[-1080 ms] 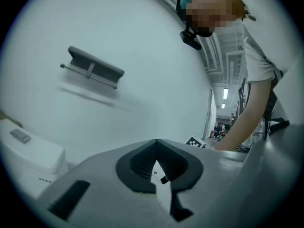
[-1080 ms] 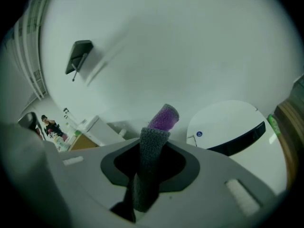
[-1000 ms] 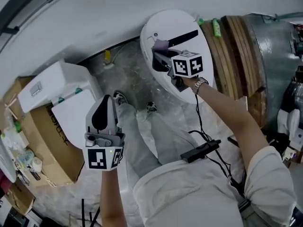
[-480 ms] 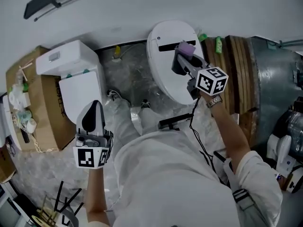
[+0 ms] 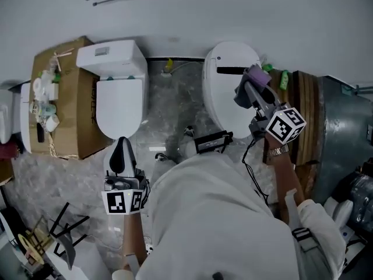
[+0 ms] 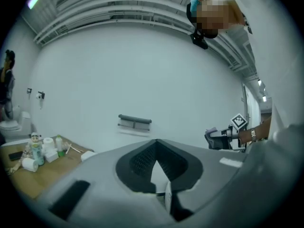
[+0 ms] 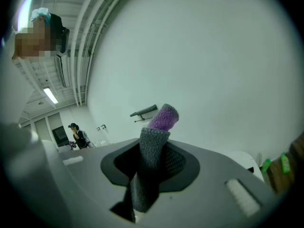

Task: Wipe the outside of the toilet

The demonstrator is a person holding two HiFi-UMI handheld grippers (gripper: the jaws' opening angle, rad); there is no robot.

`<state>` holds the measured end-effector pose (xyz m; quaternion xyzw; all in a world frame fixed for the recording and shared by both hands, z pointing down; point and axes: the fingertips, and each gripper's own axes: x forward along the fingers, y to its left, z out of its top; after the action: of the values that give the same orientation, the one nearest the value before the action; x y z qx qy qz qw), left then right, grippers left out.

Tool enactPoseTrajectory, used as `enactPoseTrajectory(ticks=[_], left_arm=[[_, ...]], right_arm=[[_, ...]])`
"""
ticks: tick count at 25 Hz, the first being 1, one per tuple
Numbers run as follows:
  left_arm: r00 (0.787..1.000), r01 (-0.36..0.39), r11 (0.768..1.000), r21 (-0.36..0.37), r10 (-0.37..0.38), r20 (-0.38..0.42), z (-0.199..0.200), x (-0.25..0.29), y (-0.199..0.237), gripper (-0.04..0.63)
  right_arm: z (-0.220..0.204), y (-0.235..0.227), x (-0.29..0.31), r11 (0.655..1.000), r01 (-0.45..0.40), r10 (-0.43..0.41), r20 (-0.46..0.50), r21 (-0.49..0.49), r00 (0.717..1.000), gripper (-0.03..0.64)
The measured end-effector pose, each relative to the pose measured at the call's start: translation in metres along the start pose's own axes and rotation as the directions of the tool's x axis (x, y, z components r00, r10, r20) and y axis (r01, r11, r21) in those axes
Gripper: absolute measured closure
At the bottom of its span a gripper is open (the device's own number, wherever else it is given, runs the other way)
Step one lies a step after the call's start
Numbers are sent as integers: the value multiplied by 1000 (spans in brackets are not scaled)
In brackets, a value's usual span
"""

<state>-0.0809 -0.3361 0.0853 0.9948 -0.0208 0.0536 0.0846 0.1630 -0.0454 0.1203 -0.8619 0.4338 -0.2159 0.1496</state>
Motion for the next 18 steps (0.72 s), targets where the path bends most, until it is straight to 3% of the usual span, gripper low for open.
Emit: enactPoseTrajectory(ticks=[4, 6, 11, 15, 18], left_arm=[[997, -34, 999, 4, 33, 72, 31, -32, -3, 591], [993, -54, 998, 11, 53, 103, 43, -55, 1, 591], [965, -197, 980, 30, 188, 183, 58, -136, 24, 591], [939, -287, 958, -2, 281, 195, 42, -219, 29, 591], [904, -367, 929, -46, 368, 218, 34, -287, 40, 591]], right_arm=[[1, 67, -2, 990, -139, 139, 8, -40, 990, 523], [-3, 121, -2, 968, -238, 238, -5, -78, 971, 523], [-28, 274, 6, 842, -524, 521, -61, -131, 852, 523], [-81, 366, -21, 769, -627, 613, -134, -126, 778, 523], [-131, 429, -40, 714, -685, 652, -221, -145, 726, 523]])
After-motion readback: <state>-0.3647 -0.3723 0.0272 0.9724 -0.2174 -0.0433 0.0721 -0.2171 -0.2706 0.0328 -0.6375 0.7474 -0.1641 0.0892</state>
